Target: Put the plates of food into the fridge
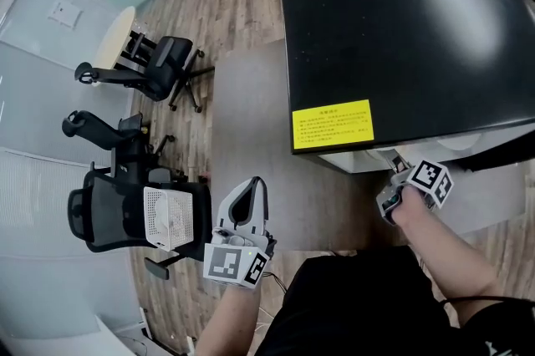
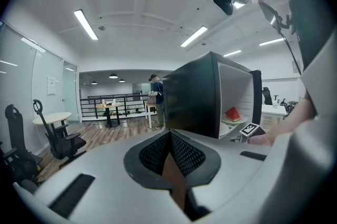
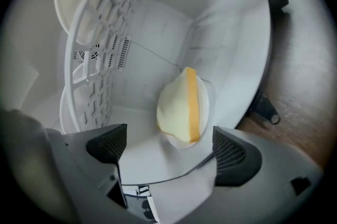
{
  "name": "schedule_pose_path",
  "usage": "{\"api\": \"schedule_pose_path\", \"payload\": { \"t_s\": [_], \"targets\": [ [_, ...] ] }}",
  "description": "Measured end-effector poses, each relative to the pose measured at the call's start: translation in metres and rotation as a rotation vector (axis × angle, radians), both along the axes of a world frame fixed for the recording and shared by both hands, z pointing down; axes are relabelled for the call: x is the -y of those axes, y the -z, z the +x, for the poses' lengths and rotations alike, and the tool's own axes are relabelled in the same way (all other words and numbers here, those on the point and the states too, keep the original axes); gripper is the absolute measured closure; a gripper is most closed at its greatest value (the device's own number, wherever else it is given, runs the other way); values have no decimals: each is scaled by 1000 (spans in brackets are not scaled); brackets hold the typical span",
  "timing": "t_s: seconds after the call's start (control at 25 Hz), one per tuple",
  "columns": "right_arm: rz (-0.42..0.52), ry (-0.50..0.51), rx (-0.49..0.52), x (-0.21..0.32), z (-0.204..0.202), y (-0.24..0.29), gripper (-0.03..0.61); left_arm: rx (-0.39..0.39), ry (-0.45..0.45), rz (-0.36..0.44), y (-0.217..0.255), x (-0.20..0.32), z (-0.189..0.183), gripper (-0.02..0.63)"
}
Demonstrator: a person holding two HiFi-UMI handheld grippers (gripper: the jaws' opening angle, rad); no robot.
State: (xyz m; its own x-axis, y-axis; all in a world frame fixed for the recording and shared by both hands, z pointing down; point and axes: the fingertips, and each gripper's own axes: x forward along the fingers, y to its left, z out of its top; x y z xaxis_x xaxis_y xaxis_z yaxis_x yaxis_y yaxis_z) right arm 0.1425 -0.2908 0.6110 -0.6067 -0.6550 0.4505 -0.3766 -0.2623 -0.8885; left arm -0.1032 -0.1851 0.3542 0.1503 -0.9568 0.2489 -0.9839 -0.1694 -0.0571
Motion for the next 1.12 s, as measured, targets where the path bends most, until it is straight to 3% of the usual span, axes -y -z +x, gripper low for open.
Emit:
{"api": "schedule_pose_path", "payload": {
  "t_s": [0.24, 0.44, 0.84, 1.04, 1.12],
  "targets": [
    [10, 13, -3, -21, 8, 7, 95, -4, -29, 24, 10, -4, 10, 609],
    [208, 65, 30, -29, 9, 28, 97, -17, -53, 33, 9, -8, 15, 609],
    [510, 149, -77, -39, 5, 88, 98, -55, -111, 26, 2, -29, 17, 610],
    [547, 131, -60, -37, -2, 86, 101, -58, -122, 23, -17, -31, 6, 610],
    [570, 137, -111, -40, 1, 90, 101, -40, -128, 33, -13, -35, -1, 611]
  ]
}}
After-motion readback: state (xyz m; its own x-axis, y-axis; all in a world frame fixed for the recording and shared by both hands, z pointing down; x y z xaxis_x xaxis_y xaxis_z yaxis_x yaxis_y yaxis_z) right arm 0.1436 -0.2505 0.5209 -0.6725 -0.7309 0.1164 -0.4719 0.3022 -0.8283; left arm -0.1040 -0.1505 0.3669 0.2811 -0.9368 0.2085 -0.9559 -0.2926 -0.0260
